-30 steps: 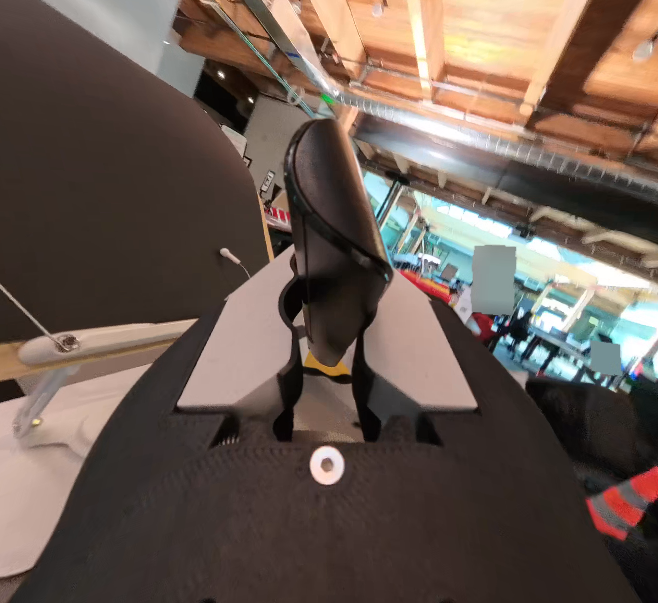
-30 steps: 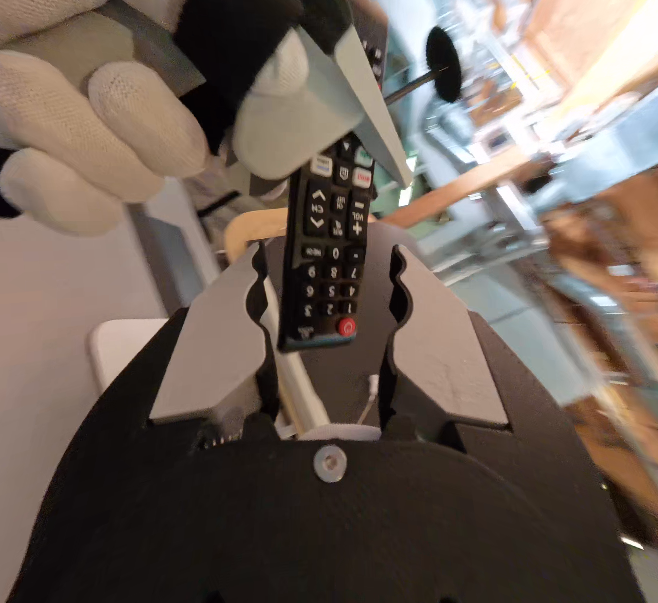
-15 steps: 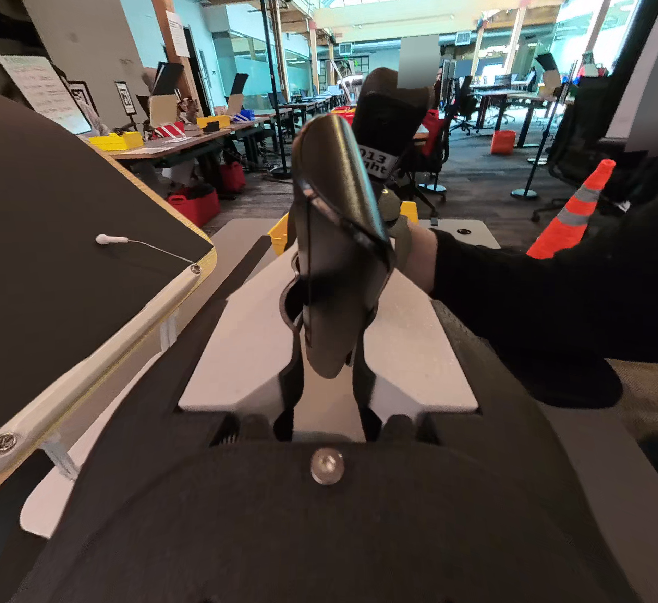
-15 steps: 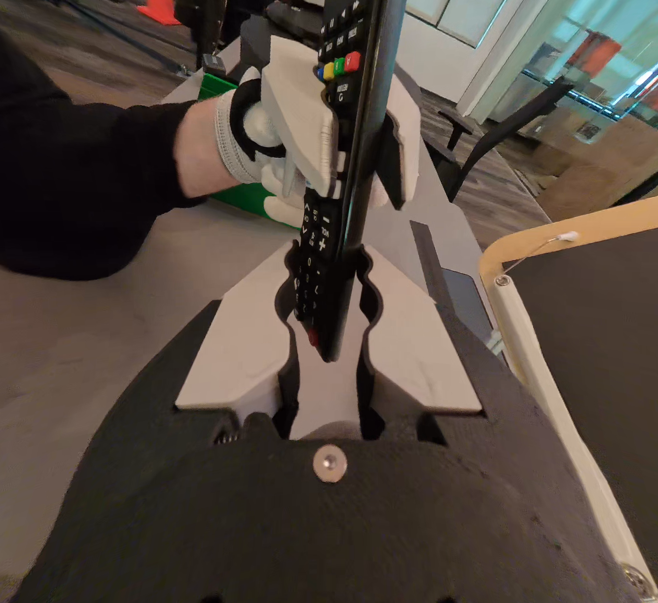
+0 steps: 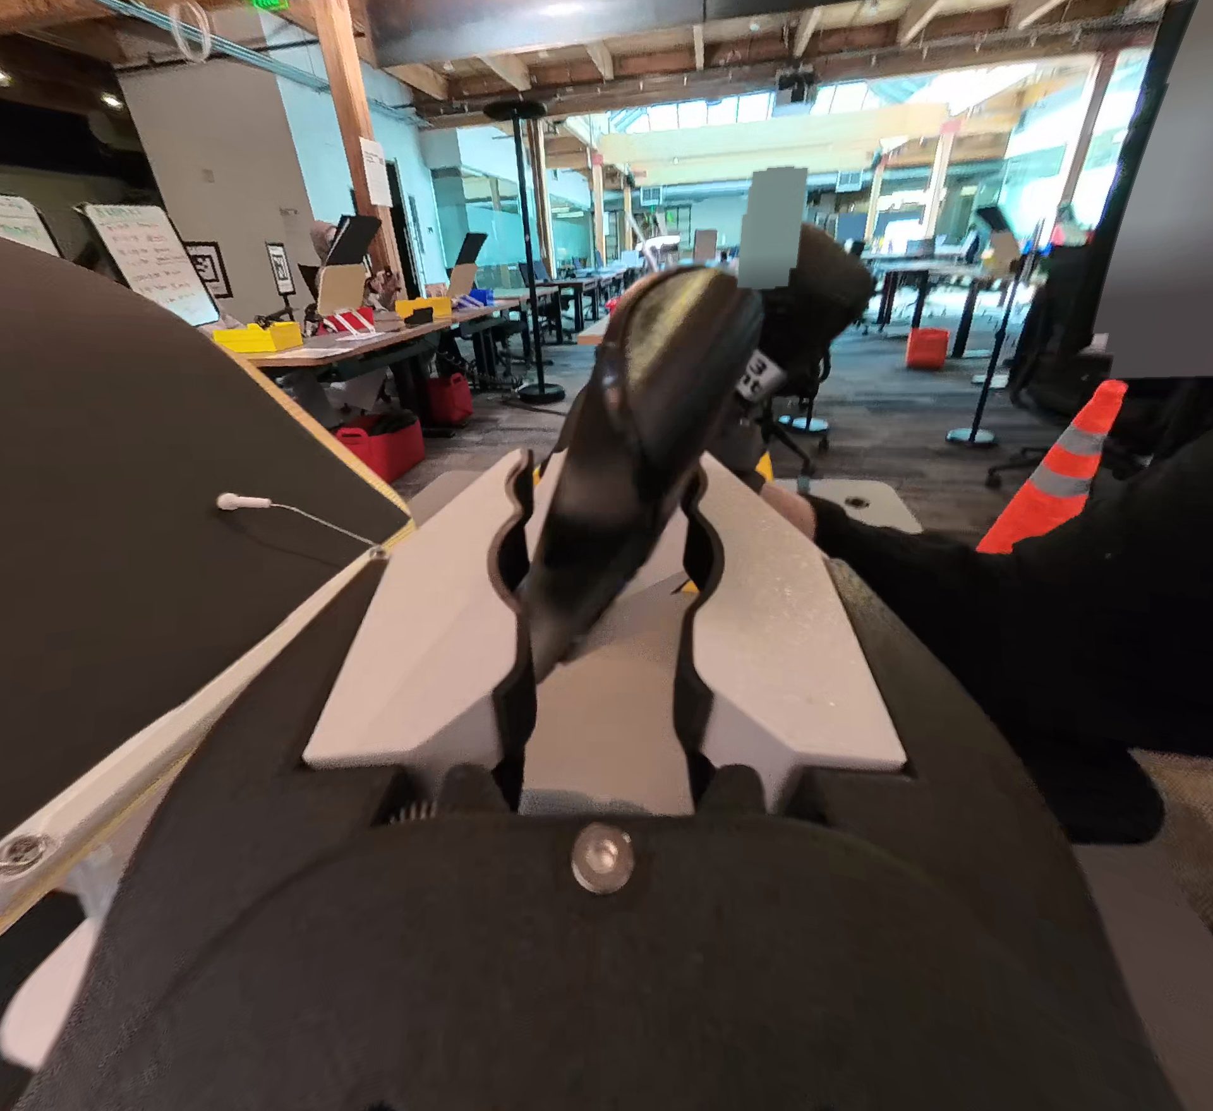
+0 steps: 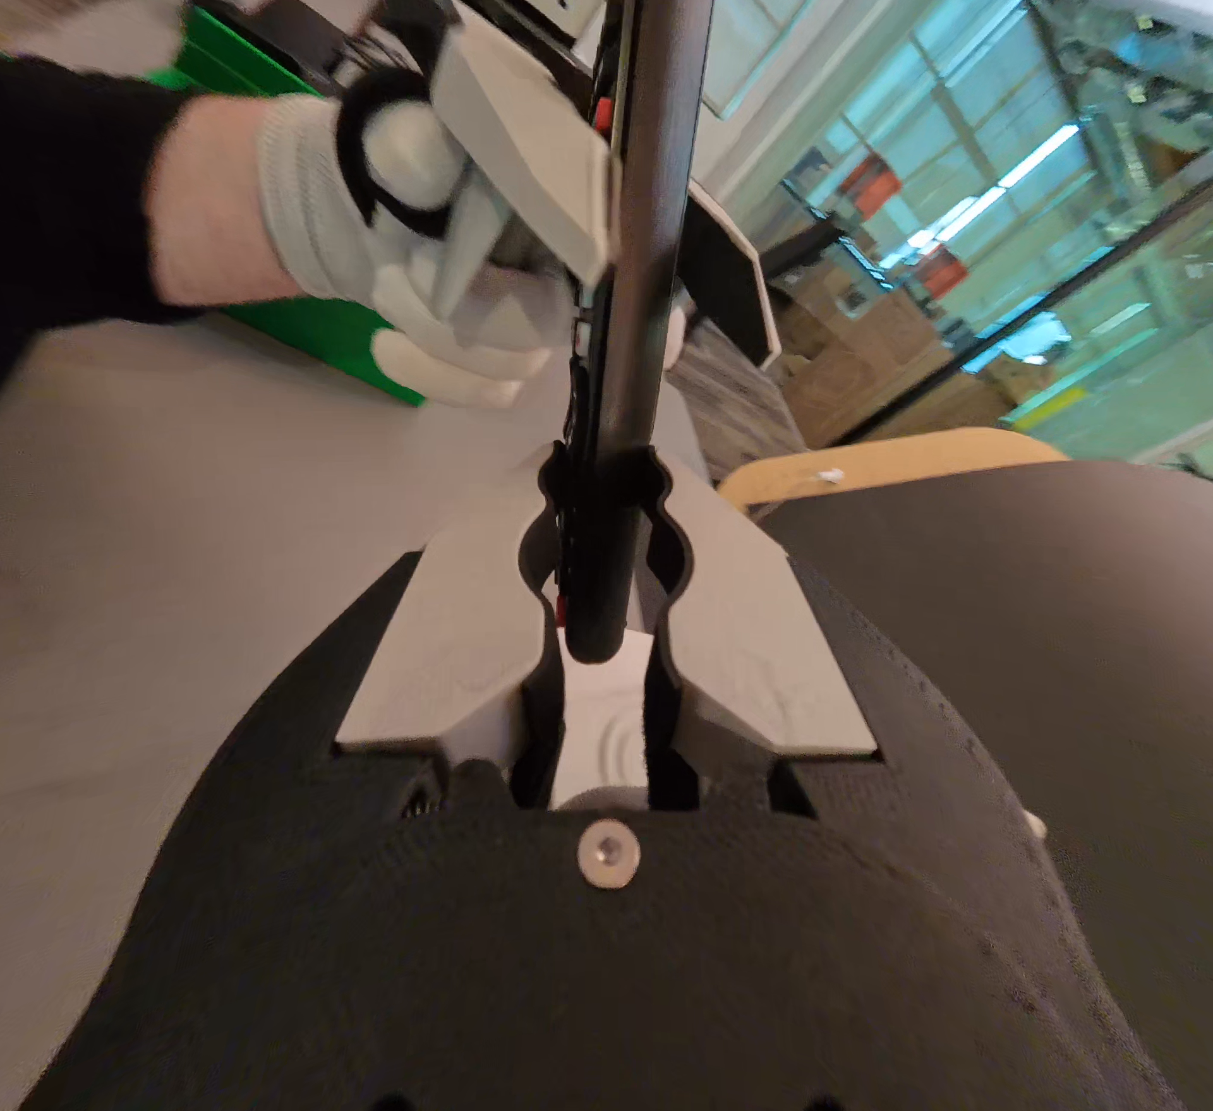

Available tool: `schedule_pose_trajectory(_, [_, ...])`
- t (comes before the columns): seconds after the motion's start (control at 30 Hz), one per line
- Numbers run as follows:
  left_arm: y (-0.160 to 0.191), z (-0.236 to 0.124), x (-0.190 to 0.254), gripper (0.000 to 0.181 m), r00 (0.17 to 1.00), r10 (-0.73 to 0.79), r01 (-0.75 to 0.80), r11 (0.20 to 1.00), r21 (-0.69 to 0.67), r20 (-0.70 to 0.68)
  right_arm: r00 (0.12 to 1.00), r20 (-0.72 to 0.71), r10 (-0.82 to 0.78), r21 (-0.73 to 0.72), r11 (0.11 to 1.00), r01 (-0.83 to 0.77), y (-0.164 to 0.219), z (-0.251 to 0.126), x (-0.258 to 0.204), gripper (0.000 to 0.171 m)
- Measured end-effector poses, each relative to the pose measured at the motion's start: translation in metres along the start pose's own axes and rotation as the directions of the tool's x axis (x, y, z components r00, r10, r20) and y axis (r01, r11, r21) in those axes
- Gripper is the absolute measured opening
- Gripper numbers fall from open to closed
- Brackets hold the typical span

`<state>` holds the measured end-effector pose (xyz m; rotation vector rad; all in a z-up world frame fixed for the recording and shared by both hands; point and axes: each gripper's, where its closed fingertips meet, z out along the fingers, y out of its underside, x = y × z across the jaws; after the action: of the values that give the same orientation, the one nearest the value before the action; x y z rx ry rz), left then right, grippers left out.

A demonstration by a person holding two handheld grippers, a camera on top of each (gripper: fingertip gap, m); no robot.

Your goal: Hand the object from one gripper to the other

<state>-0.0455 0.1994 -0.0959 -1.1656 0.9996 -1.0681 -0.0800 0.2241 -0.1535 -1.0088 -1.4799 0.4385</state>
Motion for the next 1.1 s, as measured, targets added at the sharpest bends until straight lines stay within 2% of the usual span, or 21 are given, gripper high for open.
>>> schedule_pose_trajectory(0.13, [-0.019,-0.008,-0.012,0.064,0.994,-0.105,0.102,0.990,0.097,0.031,0.957,-0.224,-0.184,-0.170,0.974,0.148,0.013,-0.010,0.035,0.020])
schedule_pose_trajectory(0.2, [-0.027,-0.015,-0.025,0.067,0.981,-0.178,0.166,0.976,0.142,0.075,0.874,-0.344,-0.342,-0.296,0.923,0.245,0.017,-0.019,0.057,0.020])
schedule_pose_trajectory(0.27, [-0.030,-0.022,-0.036,0.065,0.961,-0.263,0.245,0.954,0.171,0.091,0.751,-0.423,-0.507,-0.422,0.844,0.332,0.016,-0.029,0.075,0.020])
schedule_pose_trajectory(0.4, [-0.027,-0.033,-0.044,0.063,0.897,-0.442,0.433,0.883,0.182,0.008,0.588,-0.446,-0.675,-0.511,0.731,0.452,0.008,-0.030,0.083,0.020])
schedule_pose_trajectory(0.6, [-0.014,-0.048,-0.052,0.062,0.876,-0.481,0.474,0.873,0.112,0.038,0.536,-0.429,-0.727,-0.552,0.681,0.482,0.014,-0.023,0.083,0.019])
schedule_pose_trajectory(0.73, [-0.012,-0.053,-0.069,0.048,0.857,-0.501,0.482,0.862,0.159,0.119,0.476,-0.450,-0.756,-0.605,0.650,0.460,0.018,-0.023,0.091,0.019])
schedule_pose_trajectory(0.83, [-0.011,-0.053,-0.080,0.046,0.844,-0.505,0.473,0.860,0.192,0.182,0.461,-0.468,-0.754,-0.621,0.652,0.435,0.027,-0.020,0.094,0.019])
schedule_pose_trajectory(0.97, [-0.010,-0.048,-0.093,0.056,0.805,-0.545,0.486,0.832,0.266,0.233,0.460,-0.484,-0.745,-0.637,0.660,0.399,0.035,-0.012,0.094,0.020])
schedule_pose_trajectory(1.03, [-0.005,-0.040,-0.094,0.067,0.791,-0.558,0.497,0.825,0.268,0.251,0.474,-0.508,-0.719,-0.647,0.682,0.342,0.041,-0.012,0.098,0.019])
schedule_pose_trajectory(1.1, [-0.004,-0.040,-0.106,0.069,0.759,-0.555,0.452,0.825,0.338,0.341,0.476,-0.523,-0.707,-0.657,0.690,0.304,0.047,-0.012,0.101,0.019])
